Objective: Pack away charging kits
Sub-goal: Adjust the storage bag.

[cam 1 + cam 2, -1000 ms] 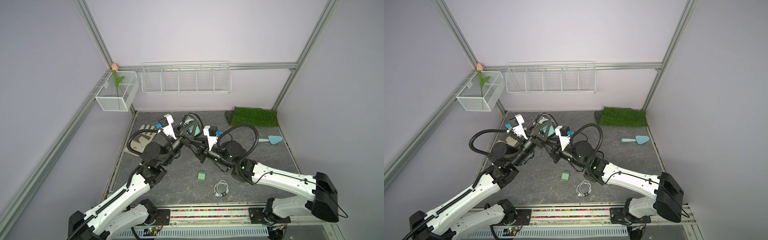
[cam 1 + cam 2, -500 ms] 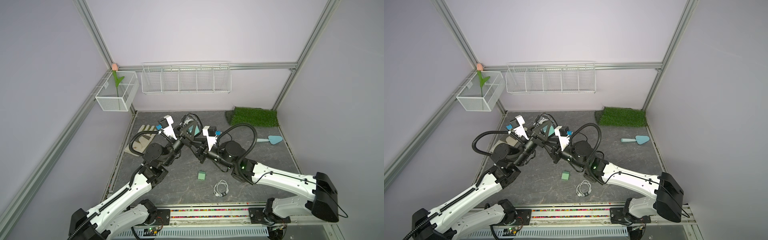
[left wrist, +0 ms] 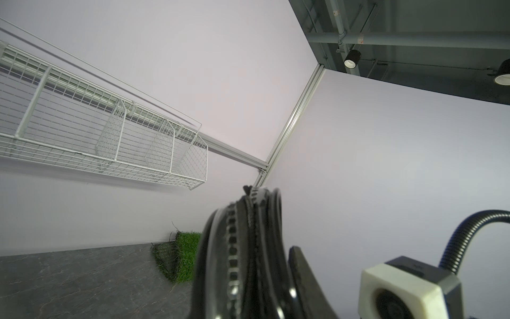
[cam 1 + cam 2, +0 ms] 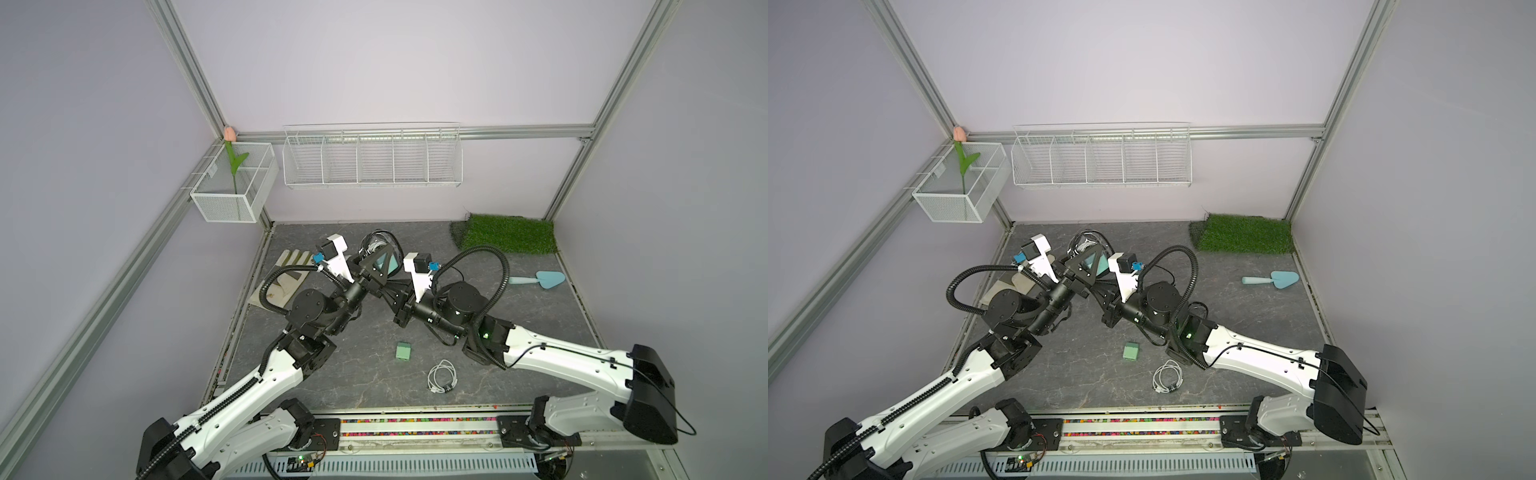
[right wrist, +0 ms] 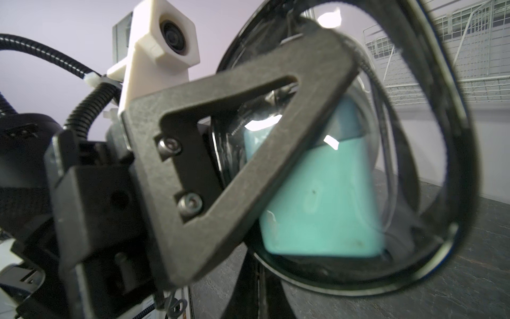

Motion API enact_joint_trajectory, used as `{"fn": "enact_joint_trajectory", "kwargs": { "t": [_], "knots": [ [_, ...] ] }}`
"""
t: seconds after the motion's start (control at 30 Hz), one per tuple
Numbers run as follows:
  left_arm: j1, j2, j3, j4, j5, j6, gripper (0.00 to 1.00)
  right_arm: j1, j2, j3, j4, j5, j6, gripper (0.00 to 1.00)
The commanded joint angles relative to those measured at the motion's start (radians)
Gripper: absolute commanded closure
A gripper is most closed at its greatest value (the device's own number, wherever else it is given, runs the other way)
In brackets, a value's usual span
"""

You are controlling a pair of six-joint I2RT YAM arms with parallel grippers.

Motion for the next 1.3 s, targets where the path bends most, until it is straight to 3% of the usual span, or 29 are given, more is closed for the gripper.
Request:
{"fn": "enact_joint_trajectory", "kwargs": {
  "t": [0.0, 0.27, 0.67, 0.83, 0.97, 1.27],
  "knots": [
    [-0.002, -0.047, -0.012, -0.069, -0.052, 0.022, 1.00, -0.006, -0.049, -0.005, 0.026, 0.095, -0.019, 0.93],
    [0.005, -0.100, 0.004, -0.132, -0.080, 0.014, 1.00, -0.006, -0.129, -0.086, -0.072, 0.220, -0.068, 0.93],
    [0.010, -0.113, 0.007, -0.074, -0.073, -0.021, 1.00, -0.006, -0.112, -0.100, -0.073, 0.171, -0.074, 0.93],
    [0.011, -0.071, 0.008, -0.078, -0.025, -0.067, 1.00, -0.012, -0.138, -0.096, -0.034, 0.091, -0.077, 0.59],
    [0.024, -0.066, -0.008, -0.064, 0.116, -0.078, 1.00, -0.112, -0.211, -0.155, 0.010, -0.076, 0.024, 0.30],
    [0.100, -0.003, -0.051, 0.016, 0.342, -0.081, 1.00, -0.211, -0.397, -0.298, -0.028, -0.106, 0.019, 0.14]
  ]
}}
